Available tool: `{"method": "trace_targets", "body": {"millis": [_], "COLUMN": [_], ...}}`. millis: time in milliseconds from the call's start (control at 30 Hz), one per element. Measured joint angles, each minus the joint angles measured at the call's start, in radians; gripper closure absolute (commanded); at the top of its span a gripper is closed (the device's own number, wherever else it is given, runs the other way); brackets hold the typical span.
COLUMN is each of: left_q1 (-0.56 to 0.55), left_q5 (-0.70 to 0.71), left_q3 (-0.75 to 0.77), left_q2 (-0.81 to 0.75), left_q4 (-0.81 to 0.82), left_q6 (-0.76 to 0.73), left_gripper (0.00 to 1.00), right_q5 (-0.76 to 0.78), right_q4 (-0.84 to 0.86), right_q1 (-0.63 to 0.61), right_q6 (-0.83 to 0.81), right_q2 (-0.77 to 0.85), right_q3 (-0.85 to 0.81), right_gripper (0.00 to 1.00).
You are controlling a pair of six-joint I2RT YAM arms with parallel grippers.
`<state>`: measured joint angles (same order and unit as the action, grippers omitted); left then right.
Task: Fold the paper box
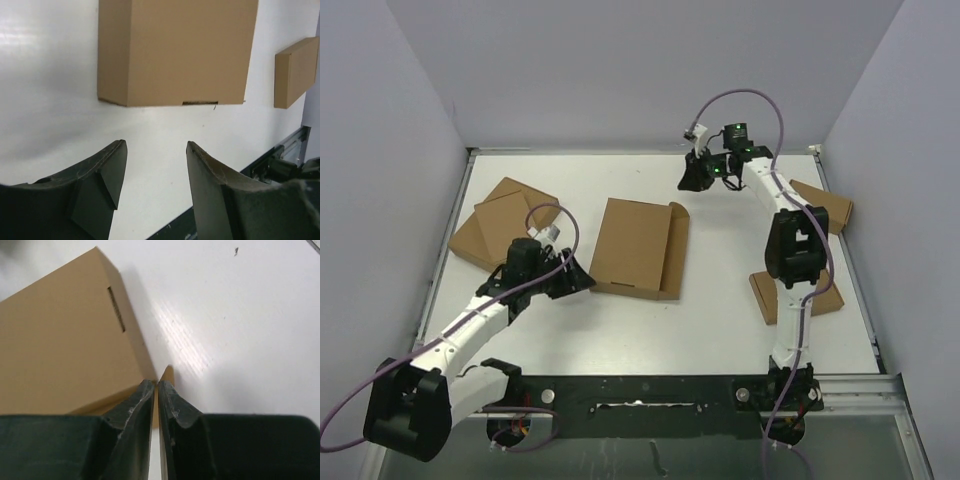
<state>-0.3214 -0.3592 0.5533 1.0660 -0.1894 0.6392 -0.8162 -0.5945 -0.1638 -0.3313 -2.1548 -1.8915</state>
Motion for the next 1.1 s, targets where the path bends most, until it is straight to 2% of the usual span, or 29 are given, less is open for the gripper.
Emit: {"method": "trace_targets", "body": {"millis": [100, 200, 333, 500, 700, 933, 1100], "left_q1": [-0.007, -0.014, -0.016, -0.016, -0.014, 0.039, 0.070], "left_q5": [-0.026, -0.051, -0.054, -0.051, -0.046, -0.016, -0.010], "left_q3": [-0.051, -0.057, -0.032, 0.026, 0.118, 0.288, 0.466], "left_q2": [0.000, 0.060, 0.169, 0.293, 0.406, 0.537, 0.682], "left_q4": [0.002, 0.018, 0.021, 0.028, 0.013, -0.054, -0.103], "left_q6": [0.048, 0.069, 0.070, 0.051, -0.003, -0.097, -0.161], "left_gripper": [0.49, 0.49, 0.50, 0.50, 0.49, 0.49, 0.49], "right_q5": [0.063, 0.124, 0.175, 0.180, 0.179, 0.235, 0.294], "right_q4": [-0.043, -0.080, -0.117, -0.163, -0.151, -0.154, -0.166], "right_q1": [-0.047, -0.090, -0.129, -0.146, -0.128, -0.086, -0.073], "right_q6": [0.003, -0.005, -0.036, -0.108, -0.197, -0.281, -0.323], "right_q2": [-0.129, -0.212, -0.268, -0.276, -0.210, 0.008, 0.166], "right_q3": [-0.159, -0.247, -0.298, -0.286, -0.158, 0.146, 0.366], "right_gripper": [0.88, 0.88, 0.89, 0.90, 0.92, 0.92, 0.92]}}
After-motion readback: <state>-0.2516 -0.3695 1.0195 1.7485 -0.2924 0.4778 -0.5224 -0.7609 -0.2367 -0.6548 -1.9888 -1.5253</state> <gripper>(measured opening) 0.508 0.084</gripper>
